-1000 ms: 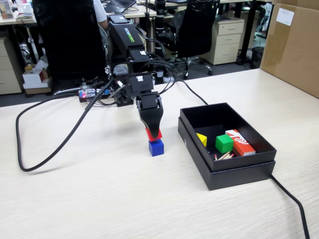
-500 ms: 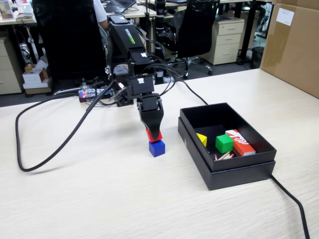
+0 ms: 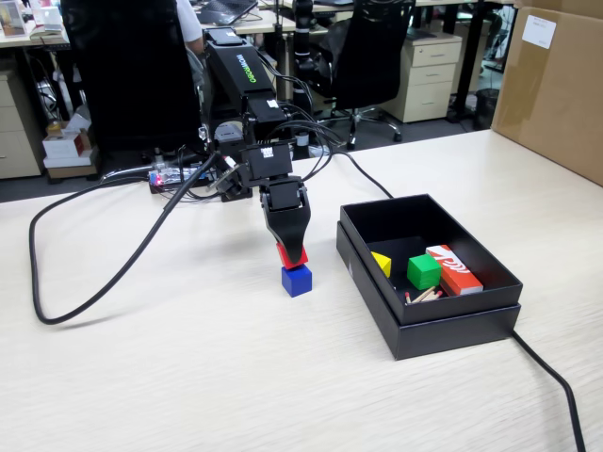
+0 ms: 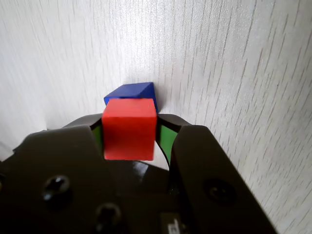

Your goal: Put the red cube on top of the blue cube

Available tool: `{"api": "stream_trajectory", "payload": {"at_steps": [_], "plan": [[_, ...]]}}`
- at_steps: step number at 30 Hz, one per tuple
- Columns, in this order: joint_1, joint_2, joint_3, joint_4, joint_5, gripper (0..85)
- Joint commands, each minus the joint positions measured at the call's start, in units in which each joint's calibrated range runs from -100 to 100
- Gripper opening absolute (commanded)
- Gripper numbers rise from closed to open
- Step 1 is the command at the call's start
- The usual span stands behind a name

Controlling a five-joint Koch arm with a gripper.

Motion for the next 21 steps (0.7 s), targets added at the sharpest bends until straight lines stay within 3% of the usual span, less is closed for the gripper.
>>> {"api": "stream_trajectory", "payload": {"at_steps": [1, 8, 10, 21], "plan": [[0.0, -1.62, 4.62, 2.13, -0.15, 27.0], [-0.2, -2.3, 7.07, 2.13, -0.1, 27.4], [-0.15, -2.53, 7.53, 2.13, -0.1, 32.3], [-0.1, -3.8, 5.62, 1.52, -0.29, 42.0]]}}
